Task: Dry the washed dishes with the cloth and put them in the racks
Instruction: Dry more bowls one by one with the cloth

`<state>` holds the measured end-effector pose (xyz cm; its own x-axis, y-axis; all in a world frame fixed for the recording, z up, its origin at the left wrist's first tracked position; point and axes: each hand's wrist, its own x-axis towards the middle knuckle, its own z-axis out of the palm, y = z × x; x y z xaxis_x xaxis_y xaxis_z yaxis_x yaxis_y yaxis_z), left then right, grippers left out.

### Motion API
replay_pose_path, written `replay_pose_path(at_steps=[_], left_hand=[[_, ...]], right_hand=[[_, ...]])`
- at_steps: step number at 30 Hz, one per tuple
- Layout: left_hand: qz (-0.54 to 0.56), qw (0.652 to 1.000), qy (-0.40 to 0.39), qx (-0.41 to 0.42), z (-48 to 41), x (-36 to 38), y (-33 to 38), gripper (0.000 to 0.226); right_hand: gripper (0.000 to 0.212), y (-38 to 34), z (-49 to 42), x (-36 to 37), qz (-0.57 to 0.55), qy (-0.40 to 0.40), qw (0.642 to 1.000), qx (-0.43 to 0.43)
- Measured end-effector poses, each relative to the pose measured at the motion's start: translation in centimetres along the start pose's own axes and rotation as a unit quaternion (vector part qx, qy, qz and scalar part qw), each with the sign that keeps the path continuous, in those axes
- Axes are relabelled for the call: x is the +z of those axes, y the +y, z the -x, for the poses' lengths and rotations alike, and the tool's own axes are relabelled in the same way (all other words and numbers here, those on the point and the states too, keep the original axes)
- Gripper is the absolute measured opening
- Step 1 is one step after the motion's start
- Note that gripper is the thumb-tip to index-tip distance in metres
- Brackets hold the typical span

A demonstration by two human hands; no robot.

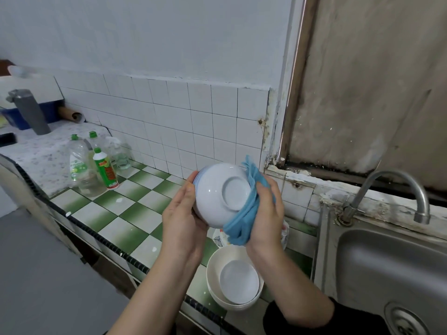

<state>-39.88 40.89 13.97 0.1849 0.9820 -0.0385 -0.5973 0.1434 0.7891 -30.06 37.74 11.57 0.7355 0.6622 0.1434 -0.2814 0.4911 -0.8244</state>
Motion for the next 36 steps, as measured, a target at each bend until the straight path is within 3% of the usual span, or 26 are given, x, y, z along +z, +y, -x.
replay_pose_path(at_steps=[2,5,7,9,11,13,15,17,19,21,23,25,27,29,30,32,34,36], left_hand=[[-0.048,0.998,-0.026,0.039,0.3,-0.5,-0.1,0.023],[-0.124,0.987,-0.033,0.101,0.9,-0.5,-0.2,0.021],[-0.134,0.982,-0.028,0.128,0.9,-0.6,-0.1,0.021],[-0.13,0.979,-0.029,0.152,1.1,-0.5,0.2,0.021],[-0.129,0.974,-0.037,0.185,1.5,-0.3,0.6,0.021],[-0.131,0.966,-0.061,0.216,1.9,0.0,1.2,0.019],[-0.155,0.952,-0.102,0.246,1.9,0.3,1.7,0.017],[-0.197,0.934,-0.136,0.266,1.9,0.8,1.8,0.02],[-0.228,0.921,-0.151,0.278,2.1,1.4,1.5,0.025],[-0.214,0.926,-0.153,0.27,2.5,1.9,1.0,0.027],[-0.184,0.936,-0.148,0.26,2.8,2.0,0.7,0.031],[-0.163,0.94,-0.146,0.261,2.8,1.8,0.7,0.026],[-0.152,0.942,-0.149,0.261,2.7,1.5,1.0,0.019],[-0.165,0.937,-0.156,0.266,2.8,1.4,1.4,0.021],[-0.174,0.935,-0.162,0.263,2.8,1.4,1.5,0.022],[-0.187,0.933,-0.175,0.254,2.9,1.7,1.5,0.024],[-0.207,0.927,-0.179,0.255,2.9,1.9,1.4,0.024],[-0.218,0.924,-0.182,0.257,3.0,1.7,1.4,0.024]], right_hand=[[0.01,-1.8,-1.2,0.0,0.055,-0.045,0.997,0.005],[0.01,-2.5,-1.5,0.6,0.189,-0.1,0.972,-0.099],[0.013,-1.9,-0.9,1.0,0.204,-0.108,0.96,-0.158],[0.01,-1.5,-0.2,1.1,0.181,-0.091,0.966,-0.163],[0.006,-1.4,-0.2,0.7,0.138,-0.048,0.987,-0.074],[0.016,-1.6,-0.5,0.4,0.074,-0.011,0.995,0.064],[0.017,-2.4,-0.7,0.3,0.056,-0.008,0.993,0.099],[0.017,-3.6,-0.8,0.6,0.059,-0.024,0.998,0.02],[0.011,-4.9,-0.3,1.0,0.106,-0.063,0.984,-0.125],[0.015,-5.0,0.2,0.8,0.218,-0.097,0.927,-0.288],[0.023,-4.2,0.7,0.6,0.293,-0.109,0.875,-0.37],[0.021,-4.0,0.8,0.5,0.247,-0.098,0.903,-0.337],[0.014,-4.7,0.3,0.5,0.105,-0.063,0.978,-0.169],[0.013,-4.9,-0.6,0.1,0.026,-0.048,0.998,-0.032],[0.013,-4.8,-0.6,-0.1,0.033,-0.045,0.998,-0.028],[0.015,-4.6,0.3,-0.1,0.071,-0.041,0.988,-0.128],[0.023,-4.0,1.3,0.0,0.155,-0.067,0.944,-0.282],[0.025,-3.3,1.7,-0.1,0.189,-0.088,0.914,-0.348]])
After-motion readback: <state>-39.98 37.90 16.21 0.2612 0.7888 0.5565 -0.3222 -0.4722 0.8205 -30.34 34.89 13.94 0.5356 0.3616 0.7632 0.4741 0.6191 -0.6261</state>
